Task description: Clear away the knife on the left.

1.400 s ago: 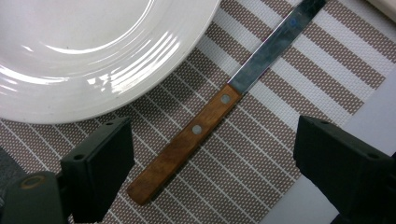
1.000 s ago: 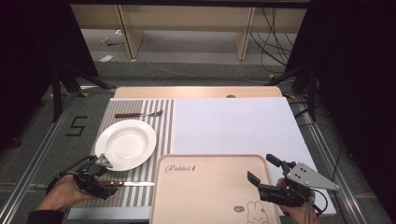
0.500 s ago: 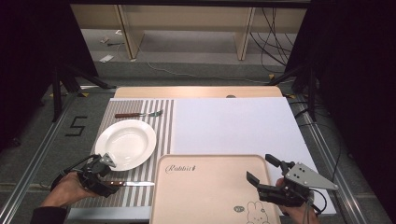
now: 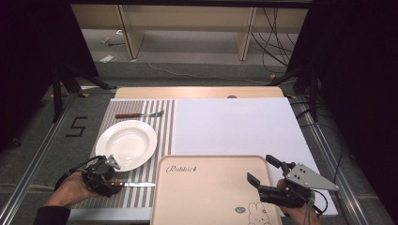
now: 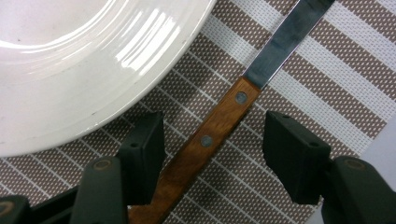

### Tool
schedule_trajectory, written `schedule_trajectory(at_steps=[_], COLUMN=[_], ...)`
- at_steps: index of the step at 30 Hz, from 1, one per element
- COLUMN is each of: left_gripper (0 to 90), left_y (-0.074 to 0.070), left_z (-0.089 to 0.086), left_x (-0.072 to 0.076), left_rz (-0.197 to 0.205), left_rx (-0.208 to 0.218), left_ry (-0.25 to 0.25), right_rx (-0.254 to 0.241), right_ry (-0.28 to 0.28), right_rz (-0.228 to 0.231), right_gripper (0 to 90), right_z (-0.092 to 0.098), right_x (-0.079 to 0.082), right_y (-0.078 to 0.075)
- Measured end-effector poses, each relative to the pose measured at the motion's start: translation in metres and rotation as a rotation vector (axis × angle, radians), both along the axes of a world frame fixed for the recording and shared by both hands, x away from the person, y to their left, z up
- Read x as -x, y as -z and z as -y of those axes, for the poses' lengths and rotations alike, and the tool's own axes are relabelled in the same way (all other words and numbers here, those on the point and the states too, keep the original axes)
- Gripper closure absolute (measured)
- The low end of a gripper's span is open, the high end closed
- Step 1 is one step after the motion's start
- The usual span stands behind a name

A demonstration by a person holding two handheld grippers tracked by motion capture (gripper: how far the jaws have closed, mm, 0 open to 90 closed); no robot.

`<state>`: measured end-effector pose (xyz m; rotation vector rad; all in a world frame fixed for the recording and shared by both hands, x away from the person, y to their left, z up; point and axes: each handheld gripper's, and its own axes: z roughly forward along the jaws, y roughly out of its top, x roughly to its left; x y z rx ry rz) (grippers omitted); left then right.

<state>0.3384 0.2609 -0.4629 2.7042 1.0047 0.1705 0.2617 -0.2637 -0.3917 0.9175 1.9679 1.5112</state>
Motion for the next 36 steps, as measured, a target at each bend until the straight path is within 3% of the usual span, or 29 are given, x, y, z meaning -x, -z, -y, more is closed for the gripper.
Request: schedule_trajectory(at_steps=[5,11,19,26,36], left_gripper=[43.3,51.1,57.7,66.1,75.5], left_y=[0.000,0.000,-0.001,-0.003,-0.003], left_z=[0.001,0.002,0.005,0.015,0.019], left_x=[-0.001,-0.002,-0.004,-0.004,-0.003], left_rz=[-0.003,-0.041,-0.059,-0.073,-0.086], left_rx=[-0.007,0.006,-0.017,-0.073,-0.081], left_ry=[0.006,-0.004,-0.012,0.024,0.055], right_rx=[0.000,0.001,-0.001,0.000,0.000], right_ry=[-0.002,-0.002,-0.003,-0.003,-0.004], right_rz=[0.000,0.000,0.000,-0.001,-0.001], right_gripper=[16.9,17.0,17.1,17.1,17.2], right_z=[0.000,0.000,-0.001,0.000,-0.001], right_x=[0.000,0.000,0.000,0.000,0.000], right_y=[0.000,0.000,0.000,0.000,0.000])
